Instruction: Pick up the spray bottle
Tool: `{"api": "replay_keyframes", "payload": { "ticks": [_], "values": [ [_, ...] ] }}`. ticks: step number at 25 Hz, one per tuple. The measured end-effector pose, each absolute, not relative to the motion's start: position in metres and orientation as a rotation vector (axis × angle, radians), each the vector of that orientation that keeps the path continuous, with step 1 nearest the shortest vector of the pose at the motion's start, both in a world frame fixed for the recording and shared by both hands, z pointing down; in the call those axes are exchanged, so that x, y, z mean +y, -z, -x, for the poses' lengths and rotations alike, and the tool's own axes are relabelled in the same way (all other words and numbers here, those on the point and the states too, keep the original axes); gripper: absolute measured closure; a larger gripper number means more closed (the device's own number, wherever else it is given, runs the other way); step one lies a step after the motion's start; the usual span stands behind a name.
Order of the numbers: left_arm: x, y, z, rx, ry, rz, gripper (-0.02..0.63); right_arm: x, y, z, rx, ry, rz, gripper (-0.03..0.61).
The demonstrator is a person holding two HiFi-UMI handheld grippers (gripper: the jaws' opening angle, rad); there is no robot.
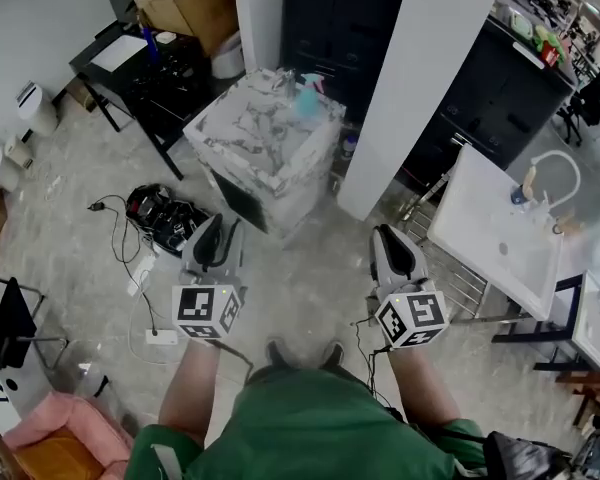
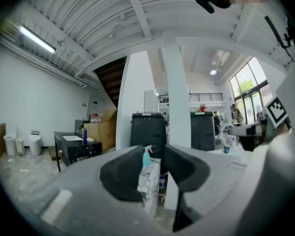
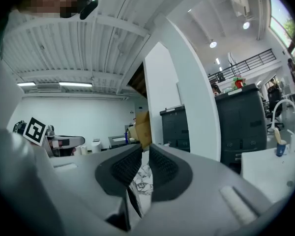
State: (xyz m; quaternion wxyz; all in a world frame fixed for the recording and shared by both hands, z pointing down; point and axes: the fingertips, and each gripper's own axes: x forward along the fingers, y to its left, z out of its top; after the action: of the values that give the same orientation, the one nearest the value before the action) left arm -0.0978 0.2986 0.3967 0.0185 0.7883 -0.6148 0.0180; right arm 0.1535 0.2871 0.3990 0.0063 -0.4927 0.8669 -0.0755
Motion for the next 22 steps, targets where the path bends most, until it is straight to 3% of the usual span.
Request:
{"api": "replay_keyframes", "payload": {
  "ticks": [13,22],
  "values": [
    [0.305,-0.381,0.198,-1.875,0.054,-2.465,0.419,0.293,-0.374,-0.078,2.702,0.135,1.573,0.534],
    [0.259,-0.395,0.2,-1.834,0.074,-2.459,0.417,0.252,-0.384,-0.067,2.731,0.142,1.572,0.534]
  ]
}}
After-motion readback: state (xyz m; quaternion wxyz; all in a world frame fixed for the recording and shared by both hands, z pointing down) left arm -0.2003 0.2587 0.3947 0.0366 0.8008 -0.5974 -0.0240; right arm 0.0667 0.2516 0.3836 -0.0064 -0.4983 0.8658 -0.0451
